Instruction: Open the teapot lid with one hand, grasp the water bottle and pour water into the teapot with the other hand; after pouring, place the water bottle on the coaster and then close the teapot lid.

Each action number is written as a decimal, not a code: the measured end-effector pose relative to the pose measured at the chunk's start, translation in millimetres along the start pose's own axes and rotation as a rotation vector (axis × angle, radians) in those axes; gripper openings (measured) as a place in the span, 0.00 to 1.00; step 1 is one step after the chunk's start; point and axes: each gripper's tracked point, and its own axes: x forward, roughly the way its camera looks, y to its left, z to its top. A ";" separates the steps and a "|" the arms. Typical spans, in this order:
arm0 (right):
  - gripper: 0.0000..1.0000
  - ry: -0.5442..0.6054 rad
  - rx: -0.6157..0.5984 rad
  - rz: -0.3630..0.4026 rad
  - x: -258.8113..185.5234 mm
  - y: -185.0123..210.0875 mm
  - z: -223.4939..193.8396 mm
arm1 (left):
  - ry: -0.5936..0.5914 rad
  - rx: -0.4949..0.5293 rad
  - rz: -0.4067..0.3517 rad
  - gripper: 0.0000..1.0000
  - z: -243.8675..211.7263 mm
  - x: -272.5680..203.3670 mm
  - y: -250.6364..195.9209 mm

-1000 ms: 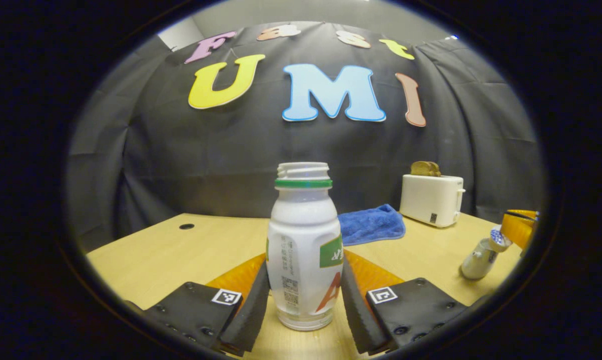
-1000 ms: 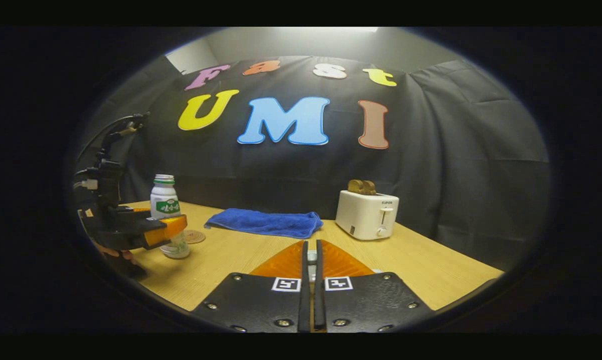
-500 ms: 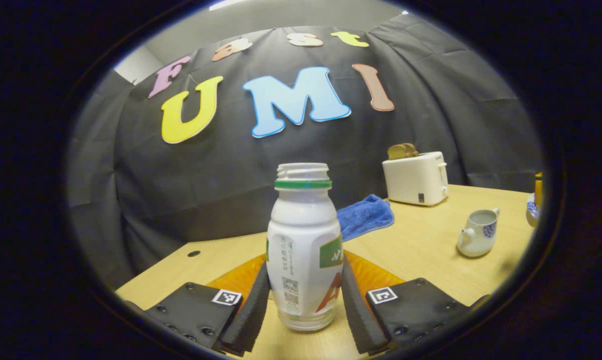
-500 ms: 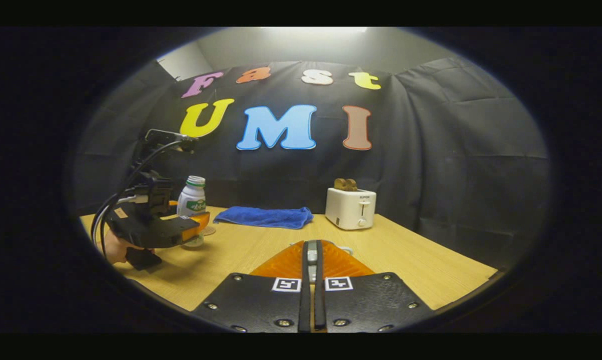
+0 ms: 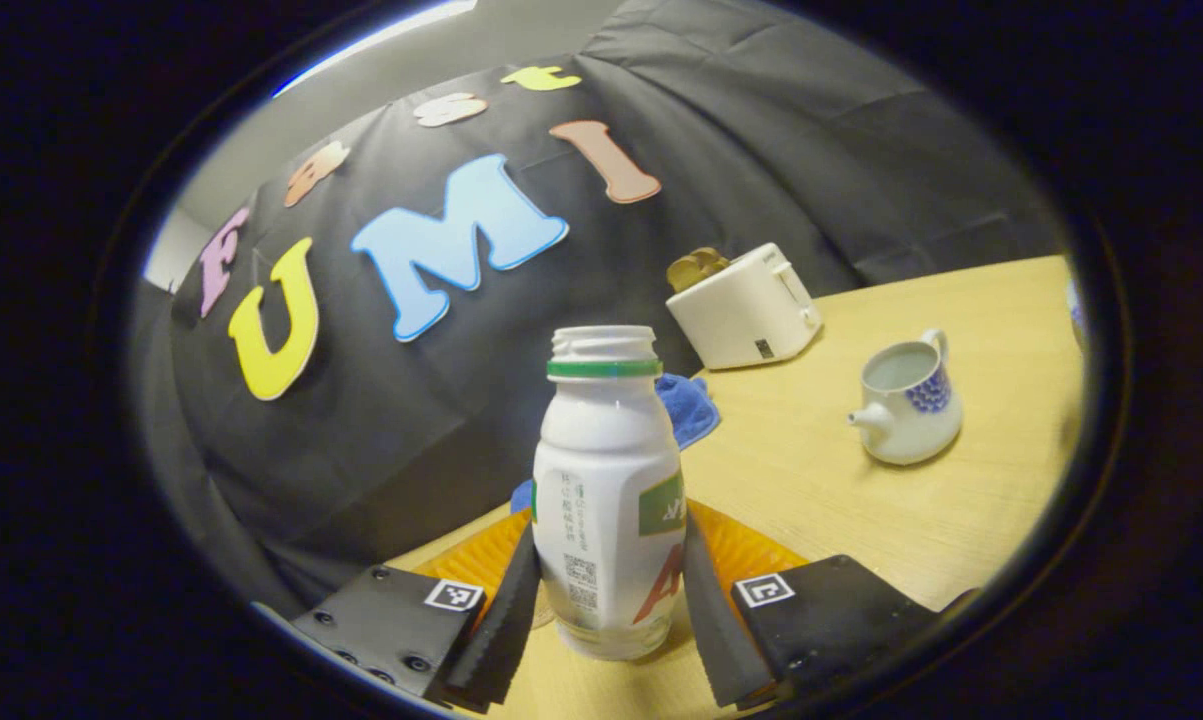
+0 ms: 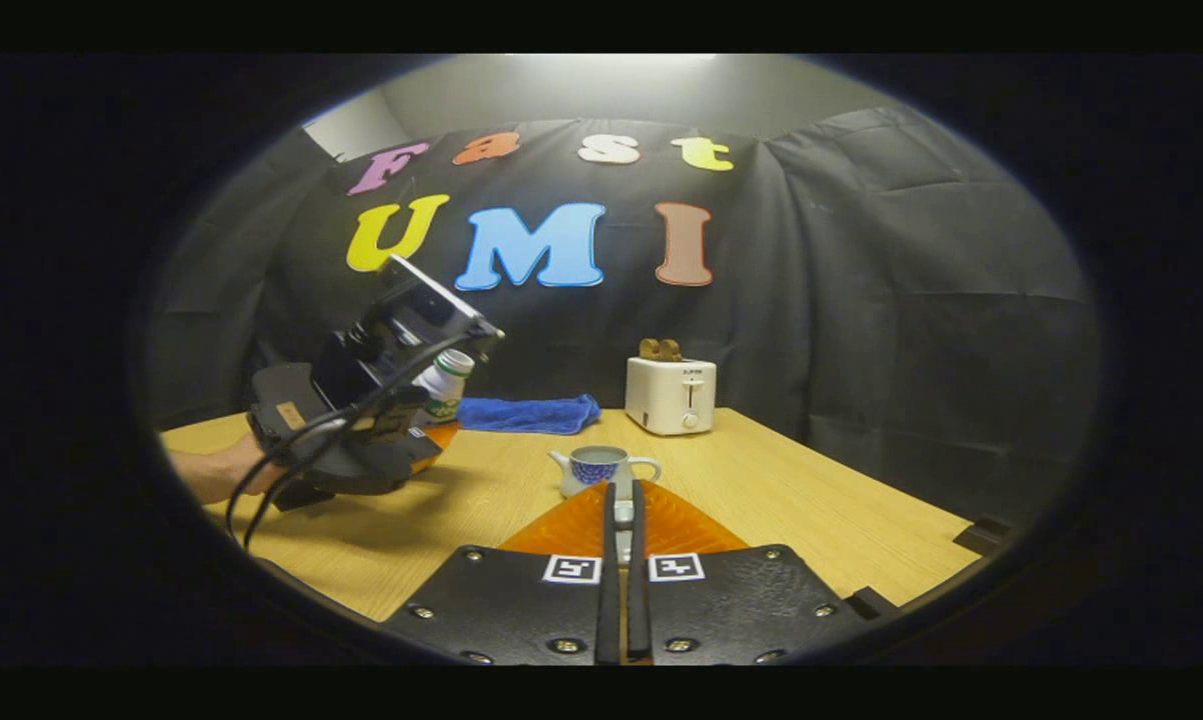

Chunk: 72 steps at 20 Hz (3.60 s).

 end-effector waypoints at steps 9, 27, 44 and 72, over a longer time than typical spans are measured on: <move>0.03 0.003 0.007 -0.027 -5.1 -18.3 -5.3 | -0.002 0.206 -0.032 0.70 12.2 12.9 -34.0; 0.03 0.002 0.037 -0.051 -15.1 -39.1 -14.1 | -0.024 0.702 -0.045 0.83 37.3 26.7 -68.0; 0.03 0.009 0.065 -0.061 -19.6 -46.2 -14.3 | -0.071 0.932 -0.052 0.83 57.9 24.4 -73.2; 0.03 0.013 0.065 -0.076 -25.6 -54.8 -14.2 | -0.103 1.117 -0.029 0.76 65.4 26.8 -70.1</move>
